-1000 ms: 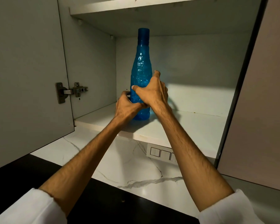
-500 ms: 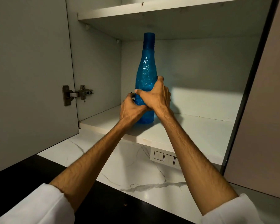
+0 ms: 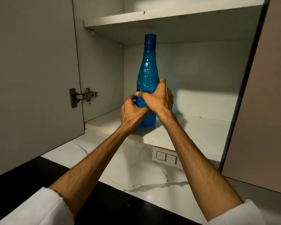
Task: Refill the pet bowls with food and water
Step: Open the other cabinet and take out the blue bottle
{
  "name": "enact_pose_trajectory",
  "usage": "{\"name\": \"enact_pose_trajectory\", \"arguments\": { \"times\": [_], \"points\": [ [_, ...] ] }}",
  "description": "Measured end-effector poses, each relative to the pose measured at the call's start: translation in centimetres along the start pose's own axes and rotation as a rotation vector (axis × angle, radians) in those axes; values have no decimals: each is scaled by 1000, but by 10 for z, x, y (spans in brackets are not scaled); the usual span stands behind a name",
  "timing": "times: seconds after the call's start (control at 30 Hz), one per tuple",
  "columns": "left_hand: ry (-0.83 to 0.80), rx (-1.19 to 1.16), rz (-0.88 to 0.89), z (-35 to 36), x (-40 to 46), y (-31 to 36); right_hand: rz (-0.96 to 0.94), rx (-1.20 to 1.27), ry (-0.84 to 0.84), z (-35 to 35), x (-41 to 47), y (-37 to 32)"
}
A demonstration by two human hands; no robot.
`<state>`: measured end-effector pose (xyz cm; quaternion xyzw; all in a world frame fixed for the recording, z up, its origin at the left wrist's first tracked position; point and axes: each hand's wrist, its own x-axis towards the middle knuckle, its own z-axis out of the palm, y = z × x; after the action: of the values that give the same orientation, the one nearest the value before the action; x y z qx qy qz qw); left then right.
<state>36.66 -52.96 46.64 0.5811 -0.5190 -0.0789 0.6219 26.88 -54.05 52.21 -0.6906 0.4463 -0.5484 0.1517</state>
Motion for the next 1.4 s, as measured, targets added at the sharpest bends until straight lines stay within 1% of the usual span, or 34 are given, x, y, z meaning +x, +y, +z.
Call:
{"name": "enact_pose_trajectory", "arguments": {
  "times": [0.3, 0.77, 0.93, 1.13, 1.4],
  "points": [
    [10, -58, 25, -32, -39, 25, -27, -1, 33, -20, -38, -28],
    [-12, -96, 51, -101, -118, 54, -50, -1, 90, -49, -133, -84],
    [11, -84, 48, -123, -153, 52, -34, -8, 84, -55, -176, -97],
    [-13, -50, 5, -149, -202, 46, -16, 8, 41, -56, -227, -103],
    [-31, -9, -56, -174, -256, 21, -1, 20, 0, -44, -288, -93]
  ]
}}
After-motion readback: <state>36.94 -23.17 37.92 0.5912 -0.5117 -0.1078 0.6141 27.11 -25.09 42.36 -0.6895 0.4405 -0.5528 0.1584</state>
